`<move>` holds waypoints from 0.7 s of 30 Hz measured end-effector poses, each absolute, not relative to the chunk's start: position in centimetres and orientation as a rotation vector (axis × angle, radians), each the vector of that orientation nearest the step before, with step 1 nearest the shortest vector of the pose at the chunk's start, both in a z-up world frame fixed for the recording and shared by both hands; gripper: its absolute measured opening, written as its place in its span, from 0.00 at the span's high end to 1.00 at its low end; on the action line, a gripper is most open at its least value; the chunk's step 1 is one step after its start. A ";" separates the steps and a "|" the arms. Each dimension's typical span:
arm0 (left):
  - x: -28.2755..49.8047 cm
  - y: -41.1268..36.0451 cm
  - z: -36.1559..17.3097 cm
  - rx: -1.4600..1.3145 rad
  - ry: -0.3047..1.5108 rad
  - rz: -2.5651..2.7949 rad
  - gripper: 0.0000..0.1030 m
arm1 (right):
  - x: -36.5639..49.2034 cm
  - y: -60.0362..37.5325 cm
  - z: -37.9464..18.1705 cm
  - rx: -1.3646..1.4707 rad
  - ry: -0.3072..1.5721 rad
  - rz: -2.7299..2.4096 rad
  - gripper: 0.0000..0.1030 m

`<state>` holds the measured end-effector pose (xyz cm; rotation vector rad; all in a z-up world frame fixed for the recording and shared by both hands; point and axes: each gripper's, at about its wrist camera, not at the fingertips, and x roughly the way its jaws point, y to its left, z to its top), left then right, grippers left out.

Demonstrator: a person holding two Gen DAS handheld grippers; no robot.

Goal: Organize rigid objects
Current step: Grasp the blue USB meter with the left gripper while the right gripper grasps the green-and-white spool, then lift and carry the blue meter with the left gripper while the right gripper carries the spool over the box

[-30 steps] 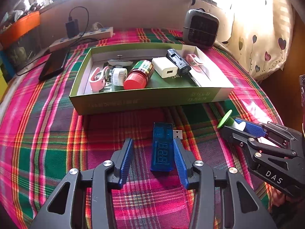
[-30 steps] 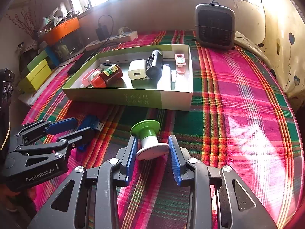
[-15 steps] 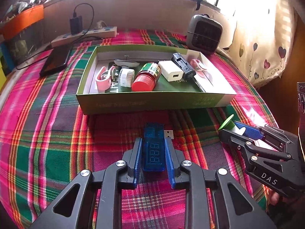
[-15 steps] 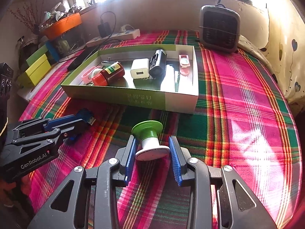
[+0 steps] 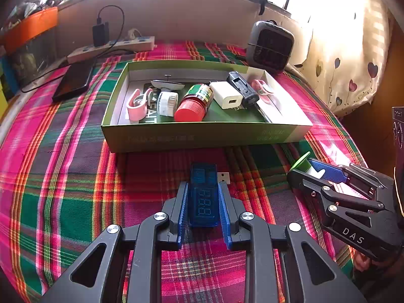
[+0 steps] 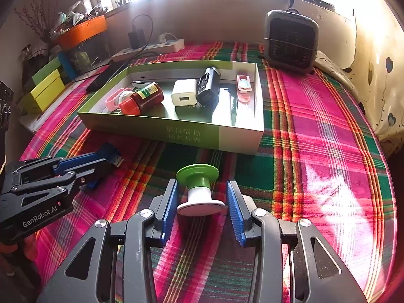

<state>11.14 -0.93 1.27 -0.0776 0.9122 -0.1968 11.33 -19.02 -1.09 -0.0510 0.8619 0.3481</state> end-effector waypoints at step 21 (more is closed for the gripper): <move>11.1 -0.8 1.5 -0.090 0.913 -0.206 0.79 | 11.2 -19.3 -0.9 0.016 0.860 0.398 0.66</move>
